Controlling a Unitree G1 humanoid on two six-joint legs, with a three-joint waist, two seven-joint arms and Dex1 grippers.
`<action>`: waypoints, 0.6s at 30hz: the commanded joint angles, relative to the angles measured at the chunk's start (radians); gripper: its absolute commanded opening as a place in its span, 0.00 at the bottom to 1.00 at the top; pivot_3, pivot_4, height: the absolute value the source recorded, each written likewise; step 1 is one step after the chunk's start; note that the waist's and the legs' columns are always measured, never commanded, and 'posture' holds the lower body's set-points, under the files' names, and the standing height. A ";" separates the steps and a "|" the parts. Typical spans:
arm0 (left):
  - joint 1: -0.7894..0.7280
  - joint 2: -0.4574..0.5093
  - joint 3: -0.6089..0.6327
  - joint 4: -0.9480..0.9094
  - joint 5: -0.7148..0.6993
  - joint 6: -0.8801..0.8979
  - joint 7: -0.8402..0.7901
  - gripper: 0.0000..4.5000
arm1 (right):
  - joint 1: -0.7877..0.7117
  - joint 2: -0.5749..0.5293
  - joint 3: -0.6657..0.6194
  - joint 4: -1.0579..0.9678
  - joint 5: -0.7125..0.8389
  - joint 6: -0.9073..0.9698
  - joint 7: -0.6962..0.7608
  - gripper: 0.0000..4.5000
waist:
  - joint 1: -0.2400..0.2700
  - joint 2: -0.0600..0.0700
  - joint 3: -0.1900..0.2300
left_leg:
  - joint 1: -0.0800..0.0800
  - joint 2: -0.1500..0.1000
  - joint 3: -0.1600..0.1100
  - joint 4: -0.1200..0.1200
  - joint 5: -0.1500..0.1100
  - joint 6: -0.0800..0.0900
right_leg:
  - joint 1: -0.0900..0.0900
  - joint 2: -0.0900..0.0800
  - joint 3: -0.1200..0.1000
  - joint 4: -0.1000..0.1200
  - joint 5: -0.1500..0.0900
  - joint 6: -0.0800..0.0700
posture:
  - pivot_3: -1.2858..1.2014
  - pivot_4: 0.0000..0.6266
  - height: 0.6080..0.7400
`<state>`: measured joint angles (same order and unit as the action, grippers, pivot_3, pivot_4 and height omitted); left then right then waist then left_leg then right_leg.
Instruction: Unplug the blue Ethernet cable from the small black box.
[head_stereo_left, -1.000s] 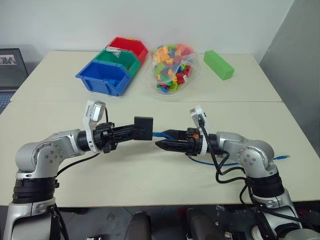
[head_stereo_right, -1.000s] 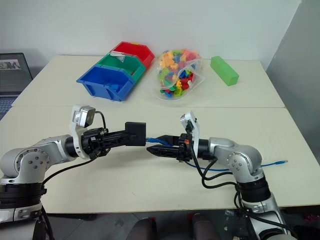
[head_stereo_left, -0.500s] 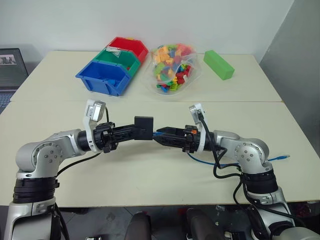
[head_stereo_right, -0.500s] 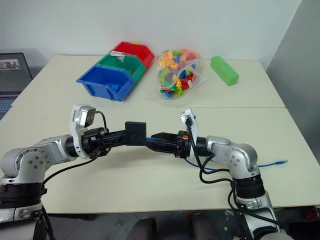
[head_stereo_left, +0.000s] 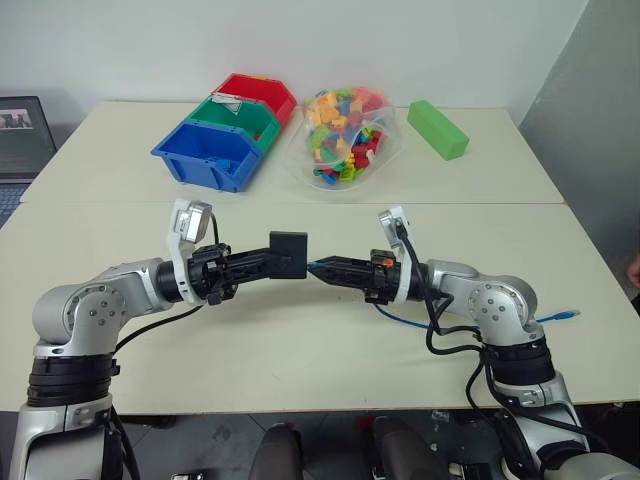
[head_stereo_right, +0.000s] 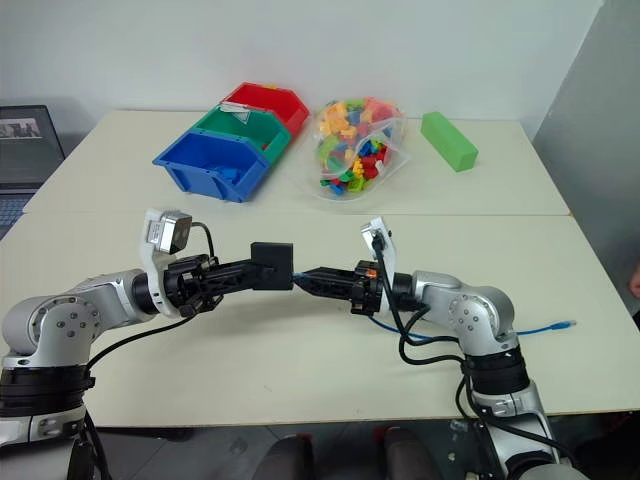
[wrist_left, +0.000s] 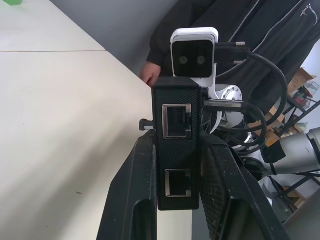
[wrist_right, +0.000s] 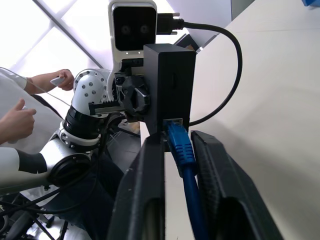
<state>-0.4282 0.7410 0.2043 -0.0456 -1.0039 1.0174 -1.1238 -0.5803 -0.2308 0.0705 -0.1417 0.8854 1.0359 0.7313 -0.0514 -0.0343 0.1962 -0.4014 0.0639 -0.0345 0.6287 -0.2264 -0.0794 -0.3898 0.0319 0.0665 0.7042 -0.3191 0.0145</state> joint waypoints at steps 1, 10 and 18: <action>-0.023 0.005 0.023 -0.032 -0.023 -0.003 -0.006 0.17 | -0.026 -0.002 -0.002 -0.015 0.014 0.001 0.019 0.01 | 0.000 0.000 0.000 | 0.000 0.000 0.000 0.000 0.000 0.000 | 0.000 0.000 0.000 0.000 0.000 0.000 | 0.52 0.24 1.00; -0.009 0.012 0.017 -0.045 -0.025 0.001 -0.023 0.17 | -0.031 -0.011 -0.027 -0.018 0.062 0.067 0.028 0.01 | 0.000 0.000 0.000 | 0.000 0.000 0.000 0.000 0.000 0.000 | 0.000 0.000 0.000 0.000 0.000 0.000 | 0.52 0.24 1.00; 0.018 0.042 0.062 -0.011 -0.003 -0.023 -0.028 0.17 | 0.036 -0.136 -0.094 -0.044 0.120 0.159 0.033 0.01 | 0.001 0.000 0.000 | -0.001 0.000 0.000 -0.001 0.000 0.000 | 0.000 0.000 0.000 -0.003 0.000 0.000 | 0.52 0.24 1.00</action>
<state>-0.4116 0.7647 0.2234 -0.0518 -1.0038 1.0135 -1.1472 -0.5551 -0.3467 0.0119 -0.1496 0.9673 1.1777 0.7570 -0.0500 -0.0340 0.1963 -0.4021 0.0639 -0.0344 0.6278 -0.2265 -0.0793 -0.3896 0.0319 0.0666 0.7011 -0.3191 0.0145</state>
